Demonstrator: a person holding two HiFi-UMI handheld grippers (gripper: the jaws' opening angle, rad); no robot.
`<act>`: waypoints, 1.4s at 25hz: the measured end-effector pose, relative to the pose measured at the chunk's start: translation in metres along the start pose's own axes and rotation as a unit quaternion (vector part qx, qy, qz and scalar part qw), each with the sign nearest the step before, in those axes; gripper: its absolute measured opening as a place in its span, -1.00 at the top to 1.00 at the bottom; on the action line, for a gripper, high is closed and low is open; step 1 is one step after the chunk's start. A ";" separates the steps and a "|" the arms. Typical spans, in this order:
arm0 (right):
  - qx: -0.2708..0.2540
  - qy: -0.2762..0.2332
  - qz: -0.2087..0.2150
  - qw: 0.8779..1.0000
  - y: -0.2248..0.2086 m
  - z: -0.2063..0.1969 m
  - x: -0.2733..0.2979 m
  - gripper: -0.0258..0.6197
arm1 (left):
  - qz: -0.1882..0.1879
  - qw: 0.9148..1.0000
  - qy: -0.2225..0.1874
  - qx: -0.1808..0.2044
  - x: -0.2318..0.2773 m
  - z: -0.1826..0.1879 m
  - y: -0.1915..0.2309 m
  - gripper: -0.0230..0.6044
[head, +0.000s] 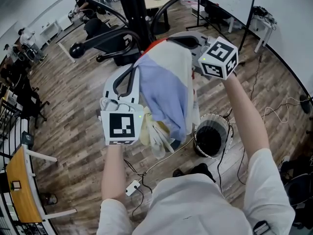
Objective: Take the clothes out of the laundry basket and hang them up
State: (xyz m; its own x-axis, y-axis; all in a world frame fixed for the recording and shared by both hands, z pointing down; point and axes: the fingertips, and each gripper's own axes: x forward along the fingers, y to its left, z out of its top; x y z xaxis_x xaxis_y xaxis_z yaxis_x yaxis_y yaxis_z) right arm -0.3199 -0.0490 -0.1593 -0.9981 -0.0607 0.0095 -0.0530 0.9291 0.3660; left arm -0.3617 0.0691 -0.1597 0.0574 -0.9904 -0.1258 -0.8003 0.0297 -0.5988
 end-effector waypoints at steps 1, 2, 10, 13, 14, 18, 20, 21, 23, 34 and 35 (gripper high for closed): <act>0.003 0.000 0.001 1.000 0.002 -0.003 -0.001 0.90 | -0.003 1.000 0.001 -0.001 0.000 -0.001 -0.003 0.84; 0.007 -0.001 0.002 1.000 0.003 -0.005 -0.003 0.90 | -0.005 1.000 0.002 -0.002 0.001 -0.002 -0.006 0.84; 0.014 0.001 0.011 1.000 0.015 -0.012 -0.012 0.89 | -0.019 1.000 0.006 -0.011 0.004 -0.008 -0.023 0.84; 0.013 0.001 0.010 1.000 0.018 -0.012 -0.015 0.88 | -0.019 1.000 0.004 -0.015 0.004 -0.007 -0.027 0.84; 0.012 0.001 0.009 1.000 0.018 -0.012 -0.016 0.87 | -0.019 1.000 0.005 -0.016 0.005 -0.007 -0.028 0.84; 0.007 0.011 -0.002 1.000 0.015 -0.015 -0.023 0.85 | -0.023 0.999 0.003 -0.026 0.003 -0.004 -0.035 0.84; 0.009 0.012 -0.002 1.000 0.016 -0.017 -0.027 0.84 | -0.026 0.999 0.004 -0.029 0.001 -0.003 -0.039 0.84; 0.009 0.012 -0.002 1.000 0.016 -0.017 -0.028 0.84 | -0.026 0.999 0.006 -0.029 0.001 -0.003 -0.041 0.83; 0.011 0.012 -0.002 1.000 0.016 -0.018 -0.033 0.83 | -0.024 0.999 0.009 -0.029 -0.001 -0.001 -0.043 0.70; 0.024 0.010 -0.017 1.000 0.020 -0.016 -0.084 0.83 | -0.011 0.999 0.021 -0.027 -0.017 0.030 -0.077 0.55; 0.024 0.011 -0.017 0.999 0.022 -0.017 -0.089 0.83 | -0.011 0.999 0.022 -0.028 -0.018 0.032 -0.082 0.55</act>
State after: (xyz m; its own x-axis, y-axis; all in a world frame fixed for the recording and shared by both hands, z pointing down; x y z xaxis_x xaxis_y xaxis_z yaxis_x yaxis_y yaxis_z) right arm -0.2314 -0.0287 -0.1365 -0.9947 -0.1011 0.0191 -0.0896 0.9427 0.3213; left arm -0.2779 0.0888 -0.1341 0.0506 -0.9958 -0.0766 -0.8318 0.0005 -0.5551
